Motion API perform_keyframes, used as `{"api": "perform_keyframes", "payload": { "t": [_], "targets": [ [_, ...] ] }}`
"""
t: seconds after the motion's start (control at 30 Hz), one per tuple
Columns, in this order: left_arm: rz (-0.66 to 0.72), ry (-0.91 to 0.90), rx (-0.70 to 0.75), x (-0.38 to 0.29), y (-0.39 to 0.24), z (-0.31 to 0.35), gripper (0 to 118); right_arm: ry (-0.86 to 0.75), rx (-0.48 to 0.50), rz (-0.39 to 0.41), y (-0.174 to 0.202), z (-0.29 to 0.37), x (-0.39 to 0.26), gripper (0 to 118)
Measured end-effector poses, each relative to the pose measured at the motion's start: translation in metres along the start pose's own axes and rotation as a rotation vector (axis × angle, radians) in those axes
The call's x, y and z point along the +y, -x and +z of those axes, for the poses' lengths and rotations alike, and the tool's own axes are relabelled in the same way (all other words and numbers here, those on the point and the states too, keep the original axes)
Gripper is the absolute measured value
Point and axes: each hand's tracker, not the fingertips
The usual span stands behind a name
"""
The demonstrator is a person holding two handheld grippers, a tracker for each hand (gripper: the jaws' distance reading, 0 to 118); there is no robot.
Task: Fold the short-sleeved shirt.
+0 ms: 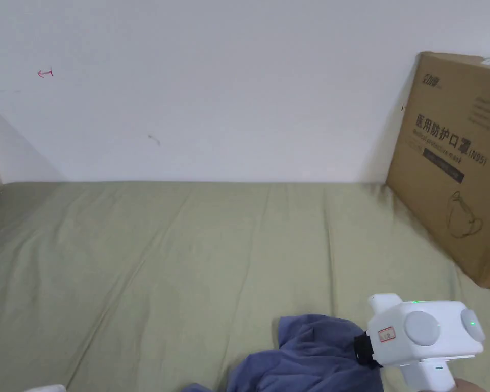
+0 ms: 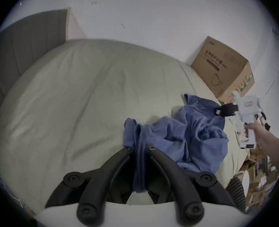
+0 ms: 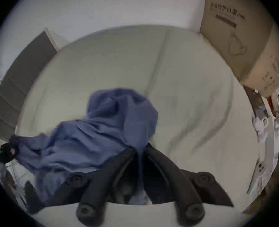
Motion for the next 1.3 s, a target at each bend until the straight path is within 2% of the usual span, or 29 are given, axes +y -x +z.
{"api": "perform_keyframes", "payload": {
  "t": [0.13,0.23,0.37,0.47,0.53,0.67,0.8,0.97,1.13,1.3],
  "targets": [
    [-0.146,-0.107,0.141,0.04,0.005,0.041,9,-0.141,0.046,-0.02,-0.017,0.077,0.014,2],
    [-0.162,-0.168,0.142,0.076,0.012,0.073,9,-0.247,0.011,0.008,-0.029,0.132,0.023,2],
    [-0.274,-0.26,0.154,0.12,-0.002,0.121,9,-0.337,0.029,-0.002,-0.043,0.193,0.038,2],
    [-0.263,-0.285,0.097,0.153,-0.013,0.147,9,-0.392,-0.02,0.033,-0.038,0.231,0.049,2],
    [-0.243,-0.315,0.071,0.174,-0.019,0.16,9,-0.457,-0.067,0.069,-0.018,0.262,0.049,2],
    [-0.23,-0.352,0.054,0.209,-0.028,0.171,9,-0.528,-0.084,0.059,-0.013,0.298,0.075,2],
    [-0.2,-0.366,0.037,0.238,-0.028,0.16,9,-0.565,-0.107,0.057,-0.009,0.313,0.117,2],
    [-0.064,-0.392,-0.021,0.271,-0.018,0.129,9,-0.626,-0.16,0.082,-0.003,0.309,0.177,2],
    [-0.083,-0.438,-0.022,0.307,-0.019,0.093,9,-0.673,-0.202,0.055,0.0,0.296,0.239,2],
    [-0.062,-0.509,-0.036,0.335,-0.018,0.057,9,-0.751,-0.244,0.032,0.001,0.276,0.274,2]
  ]
}}
